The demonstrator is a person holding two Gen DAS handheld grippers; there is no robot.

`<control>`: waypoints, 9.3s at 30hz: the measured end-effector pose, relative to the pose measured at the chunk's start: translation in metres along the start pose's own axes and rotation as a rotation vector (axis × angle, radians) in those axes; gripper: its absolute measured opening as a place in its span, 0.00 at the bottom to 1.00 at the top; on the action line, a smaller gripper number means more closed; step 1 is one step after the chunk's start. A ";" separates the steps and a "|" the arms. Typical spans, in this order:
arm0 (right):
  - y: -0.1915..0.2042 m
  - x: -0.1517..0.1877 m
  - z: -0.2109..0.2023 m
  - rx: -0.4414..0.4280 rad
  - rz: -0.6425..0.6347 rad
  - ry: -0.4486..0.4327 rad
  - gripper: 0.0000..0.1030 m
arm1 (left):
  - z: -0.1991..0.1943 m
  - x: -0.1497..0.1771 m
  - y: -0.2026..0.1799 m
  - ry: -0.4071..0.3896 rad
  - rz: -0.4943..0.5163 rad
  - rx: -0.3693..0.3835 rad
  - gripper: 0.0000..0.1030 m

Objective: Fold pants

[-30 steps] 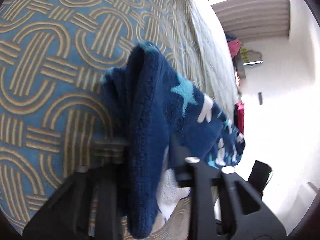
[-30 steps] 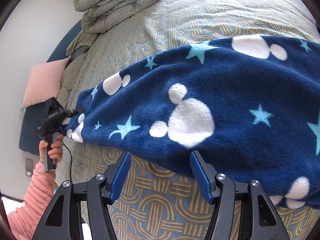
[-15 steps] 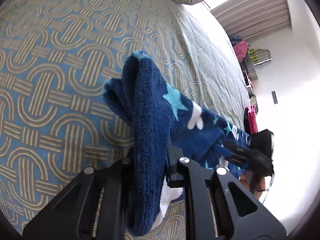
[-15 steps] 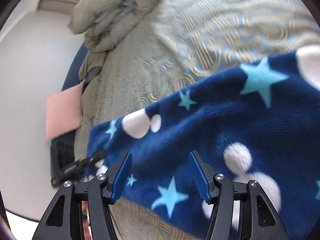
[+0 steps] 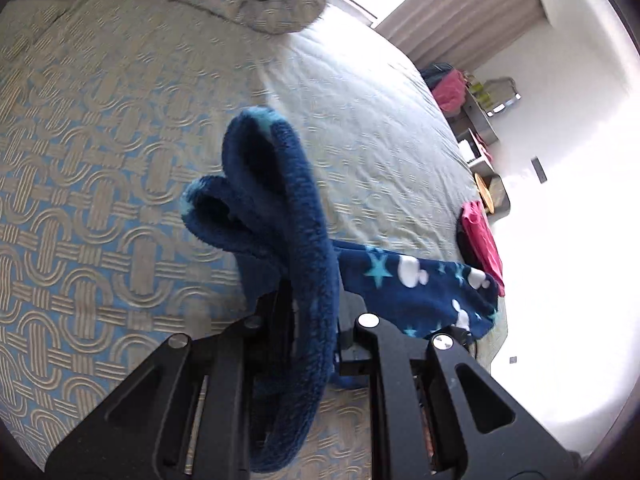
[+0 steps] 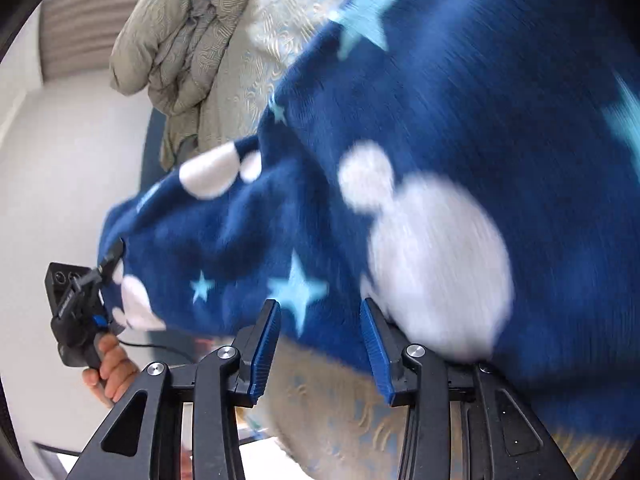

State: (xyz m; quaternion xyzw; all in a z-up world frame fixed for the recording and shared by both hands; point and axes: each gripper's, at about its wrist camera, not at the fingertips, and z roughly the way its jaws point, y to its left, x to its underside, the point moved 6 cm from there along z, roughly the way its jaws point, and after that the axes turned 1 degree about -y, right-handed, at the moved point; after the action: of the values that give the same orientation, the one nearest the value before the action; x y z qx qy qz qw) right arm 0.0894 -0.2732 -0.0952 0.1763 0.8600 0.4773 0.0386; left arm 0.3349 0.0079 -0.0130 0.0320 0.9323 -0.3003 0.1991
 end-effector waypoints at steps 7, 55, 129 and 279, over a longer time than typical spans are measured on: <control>-0.009 0.039 -0.075 0.037 -0.115 -0.126 0.51 | 0.038 0.014 -0.110 0.078 0.216 -0.029 0.16; -0.041 -0.086 -0.170 0.286 -0.118 -0.344 0.73 | 0.134 0.154 -0.029 0.149 0.329 -0.181 0.71; -0.034 -0.098 -0.194 0.490 -0.182 -0.446 0.14 | 0.125 0.165 -0.020 0.111 0.235 -0.158 0.18; 0.114 -0.038 -0.160 0.615 -0.806 -0.564 0.15 | 0.034 0.152 -0.009 -0.011 0.155 -0.173 0.56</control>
State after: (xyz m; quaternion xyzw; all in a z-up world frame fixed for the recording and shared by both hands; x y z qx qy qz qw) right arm 0.1178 -0.3599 0.0825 -0.0419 0.9148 0.0877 0.3919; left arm 0.2054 -0.0282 -0.0928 0.0851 0.9483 -0.2026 0.2290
